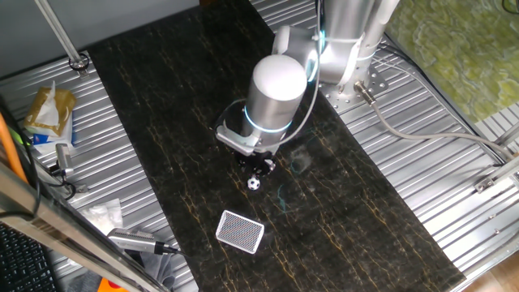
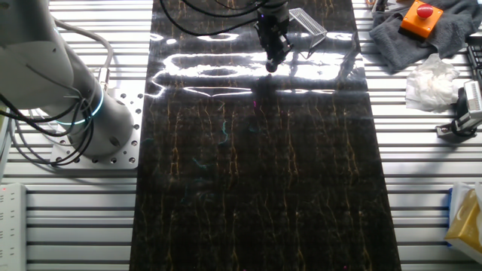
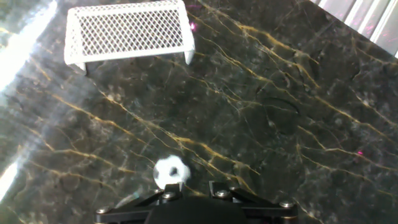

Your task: Push the soccer ball into the goal

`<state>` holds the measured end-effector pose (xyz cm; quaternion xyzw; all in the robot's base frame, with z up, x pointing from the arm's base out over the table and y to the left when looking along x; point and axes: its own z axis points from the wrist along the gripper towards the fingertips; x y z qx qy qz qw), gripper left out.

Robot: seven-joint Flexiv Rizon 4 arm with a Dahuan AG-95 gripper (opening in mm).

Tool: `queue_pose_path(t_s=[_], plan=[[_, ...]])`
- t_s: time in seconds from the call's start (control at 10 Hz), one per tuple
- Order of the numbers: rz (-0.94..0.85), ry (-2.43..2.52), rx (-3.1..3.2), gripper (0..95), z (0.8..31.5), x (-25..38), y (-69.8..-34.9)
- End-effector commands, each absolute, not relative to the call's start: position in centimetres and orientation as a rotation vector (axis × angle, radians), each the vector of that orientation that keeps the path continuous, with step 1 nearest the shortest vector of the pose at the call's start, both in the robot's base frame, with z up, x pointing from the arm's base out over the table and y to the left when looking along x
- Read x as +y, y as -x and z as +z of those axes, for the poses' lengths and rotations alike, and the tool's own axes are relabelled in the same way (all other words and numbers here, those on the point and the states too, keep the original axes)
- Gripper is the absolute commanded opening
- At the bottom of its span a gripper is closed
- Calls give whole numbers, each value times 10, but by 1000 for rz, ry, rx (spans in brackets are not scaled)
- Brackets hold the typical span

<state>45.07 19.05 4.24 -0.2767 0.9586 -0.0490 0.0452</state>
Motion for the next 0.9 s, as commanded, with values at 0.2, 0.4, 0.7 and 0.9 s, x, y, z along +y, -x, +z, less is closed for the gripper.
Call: queue_pose_path(t_s=[0.2,0.4,0.7,0.9], plan=[[-151,820,2927,190,40,199,-459],[-150,831,2934,190,53,202,-473],[-180,869,2927,190,61,201,-477],[-184,915,2915,190,67,185,-469]])
